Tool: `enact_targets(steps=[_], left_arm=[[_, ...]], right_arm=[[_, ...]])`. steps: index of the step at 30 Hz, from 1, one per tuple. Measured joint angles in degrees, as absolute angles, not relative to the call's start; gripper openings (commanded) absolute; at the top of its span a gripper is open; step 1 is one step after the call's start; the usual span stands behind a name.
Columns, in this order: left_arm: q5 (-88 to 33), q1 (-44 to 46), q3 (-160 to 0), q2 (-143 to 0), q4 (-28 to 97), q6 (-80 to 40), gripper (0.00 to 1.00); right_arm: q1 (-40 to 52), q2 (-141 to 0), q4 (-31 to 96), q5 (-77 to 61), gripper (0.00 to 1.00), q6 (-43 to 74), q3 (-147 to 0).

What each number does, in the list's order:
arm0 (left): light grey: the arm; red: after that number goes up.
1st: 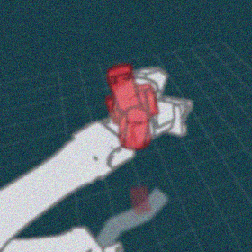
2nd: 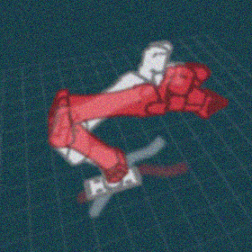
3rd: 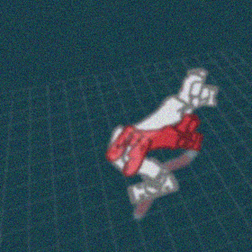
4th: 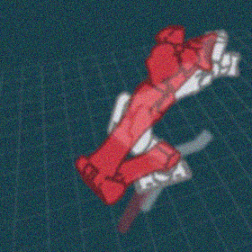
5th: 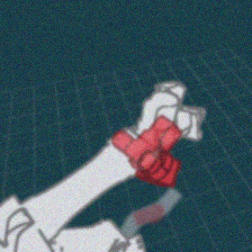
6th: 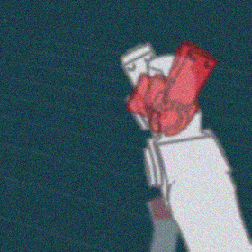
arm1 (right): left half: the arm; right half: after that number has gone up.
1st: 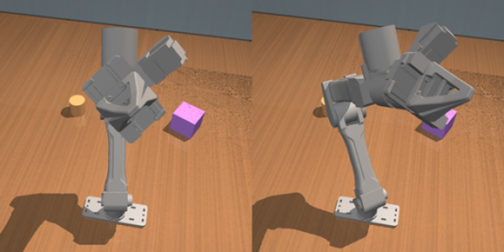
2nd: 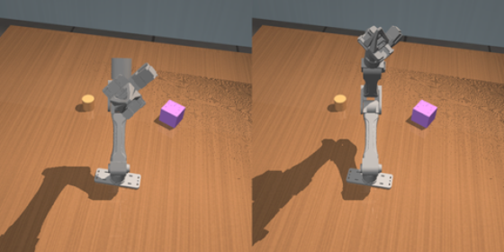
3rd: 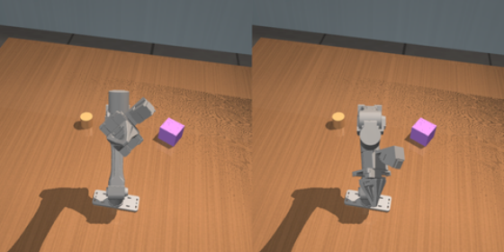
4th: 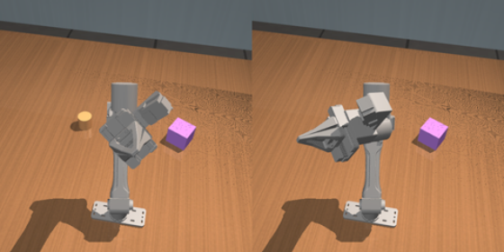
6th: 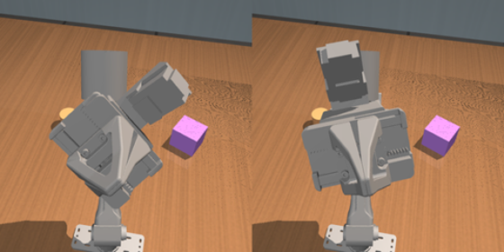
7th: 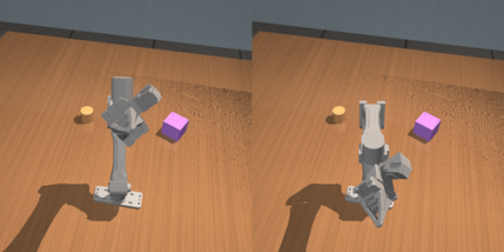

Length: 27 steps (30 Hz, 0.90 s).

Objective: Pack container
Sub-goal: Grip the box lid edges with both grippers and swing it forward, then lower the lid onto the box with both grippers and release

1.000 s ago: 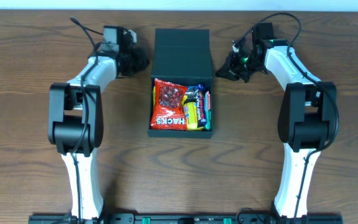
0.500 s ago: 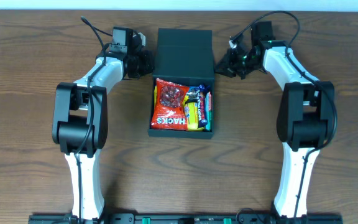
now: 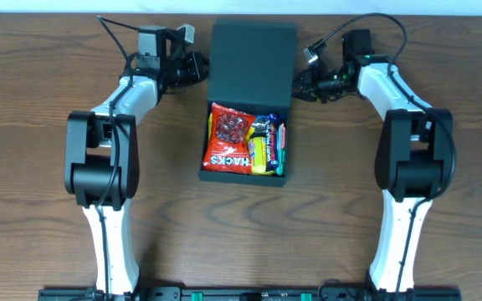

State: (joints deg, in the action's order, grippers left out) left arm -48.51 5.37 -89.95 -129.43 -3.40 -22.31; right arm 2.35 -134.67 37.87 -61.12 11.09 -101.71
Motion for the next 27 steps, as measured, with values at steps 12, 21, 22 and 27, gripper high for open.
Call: enact_targets(steps=[12,21,22,27], left_arm=[[-54.43,3.9,-90.19,-125.49,-4.36,-19.11,0.06],[-58.85,3.9,-91.26,-118.83,-2.24,-14.31,0.06],[-59.18,3.9,-91.26,-118.26,-1.08,-13.37,0.06],[-59.96,3.86,-91.39,-114.54,8.56,-6.07,0.06]], right_arm=[[0.99,-128.68,39.0,-63.64,0.01,8.4,-106.13],[1.83,-121.03,49.5,-62.59,0.02,2.9,-107.31],[1.89,-120.77,51.03,-61.95,0.01,2.02,-107.31],[2.79,-118.8,58.15,-57.39,0.01,-3.57,-107.31]])
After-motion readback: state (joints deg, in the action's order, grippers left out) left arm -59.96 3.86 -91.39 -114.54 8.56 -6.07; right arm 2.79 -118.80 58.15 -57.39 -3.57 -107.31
